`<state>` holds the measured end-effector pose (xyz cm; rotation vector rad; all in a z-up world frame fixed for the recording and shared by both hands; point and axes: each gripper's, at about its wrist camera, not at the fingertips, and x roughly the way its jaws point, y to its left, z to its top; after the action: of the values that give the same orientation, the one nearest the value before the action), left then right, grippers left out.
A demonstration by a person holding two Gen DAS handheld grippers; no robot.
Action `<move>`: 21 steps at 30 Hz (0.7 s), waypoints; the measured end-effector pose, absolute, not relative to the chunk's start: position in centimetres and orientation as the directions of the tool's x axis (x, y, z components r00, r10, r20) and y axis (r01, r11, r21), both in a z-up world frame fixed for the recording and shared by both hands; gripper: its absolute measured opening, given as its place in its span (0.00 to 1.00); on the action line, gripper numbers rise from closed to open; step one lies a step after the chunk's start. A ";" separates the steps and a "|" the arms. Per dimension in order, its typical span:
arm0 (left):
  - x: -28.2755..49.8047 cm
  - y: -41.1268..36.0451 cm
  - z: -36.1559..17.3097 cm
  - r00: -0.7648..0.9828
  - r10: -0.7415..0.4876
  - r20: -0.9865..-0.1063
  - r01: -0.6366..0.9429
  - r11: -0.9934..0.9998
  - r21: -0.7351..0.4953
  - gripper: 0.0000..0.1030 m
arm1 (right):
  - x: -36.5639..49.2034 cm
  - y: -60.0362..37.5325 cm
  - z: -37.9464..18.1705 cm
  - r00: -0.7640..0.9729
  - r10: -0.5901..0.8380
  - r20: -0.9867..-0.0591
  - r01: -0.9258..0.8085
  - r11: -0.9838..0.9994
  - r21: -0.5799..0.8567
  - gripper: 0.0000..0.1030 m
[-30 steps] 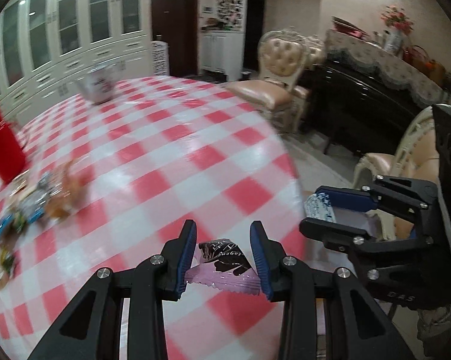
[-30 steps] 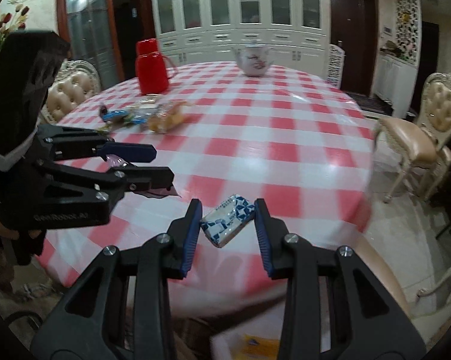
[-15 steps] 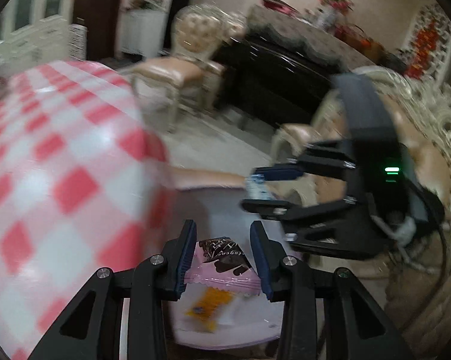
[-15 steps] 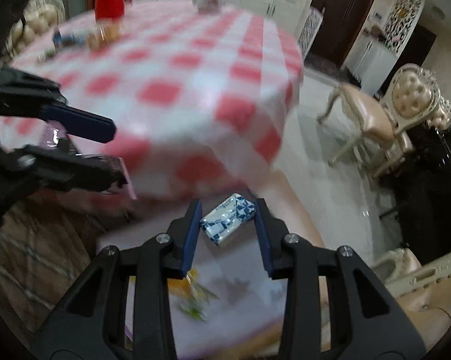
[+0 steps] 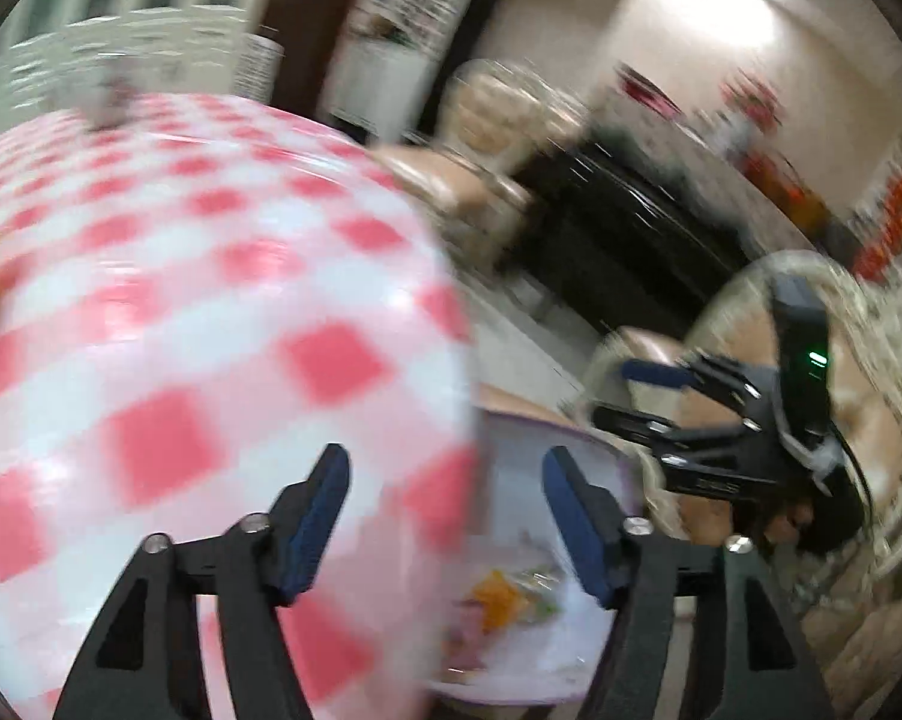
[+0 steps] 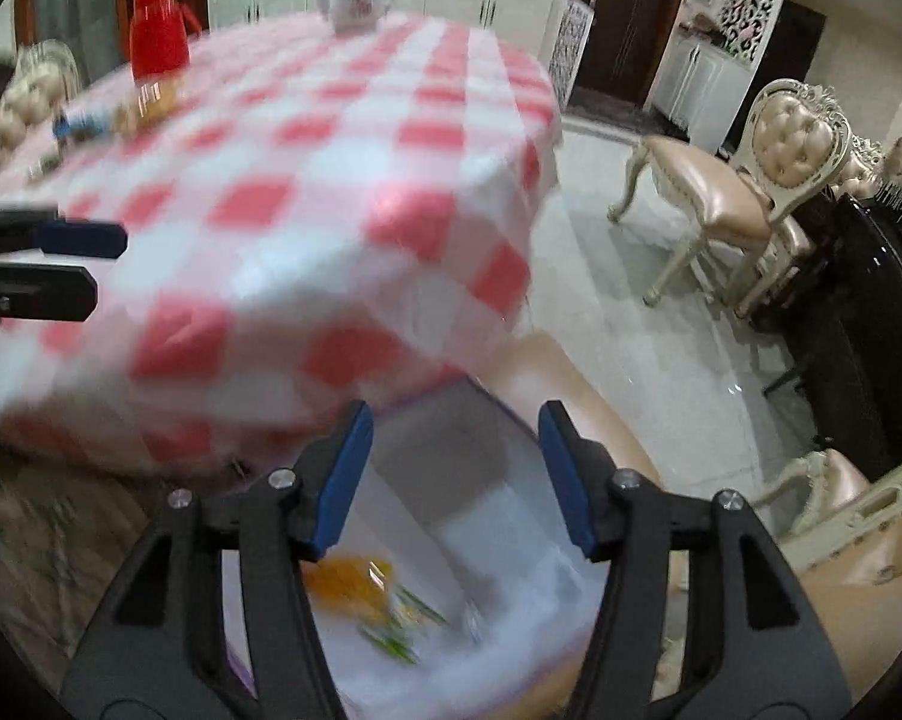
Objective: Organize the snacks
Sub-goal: 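Open both tools to drop the snacks into the white box, then grasp orange-print bread packet with right tool while left tool grasps yellow packet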
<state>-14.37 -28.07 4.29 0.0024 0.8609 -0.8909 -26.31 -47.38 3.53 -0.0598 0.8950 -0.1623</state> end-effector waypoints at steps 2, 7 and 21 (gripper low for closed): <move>-13.5 -24.8 4.6 0.420 -0.635 -0.648 0.622 0.721 -0.304 0.73 | -24.7 -45.6 4.2 0.665 -0.100 -0.740 0.095 0.994 -0.049 0.65; -12.5 -14.5 4.8 0.600 -0.486 -0.635 0.441 0.864 -0.245 0.78 | -19.3 -38.4 5.5 0.731 0.099 -0.676 -0.049 0.994 0.093 0.68; -7.4 6.8 2.9 0.732 -0.121 -0.670 -0.079 0.962 -0.260 0.82 | 0.0 -23.3 3.9 0.684 0.278 -0.675 -0.064 0.944 0.324 0.77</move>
<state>-7.41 6.81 2.94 -0.2808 0.7516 -0.0234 -0.03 -23.35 3.89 0.2855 0.7977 0.1946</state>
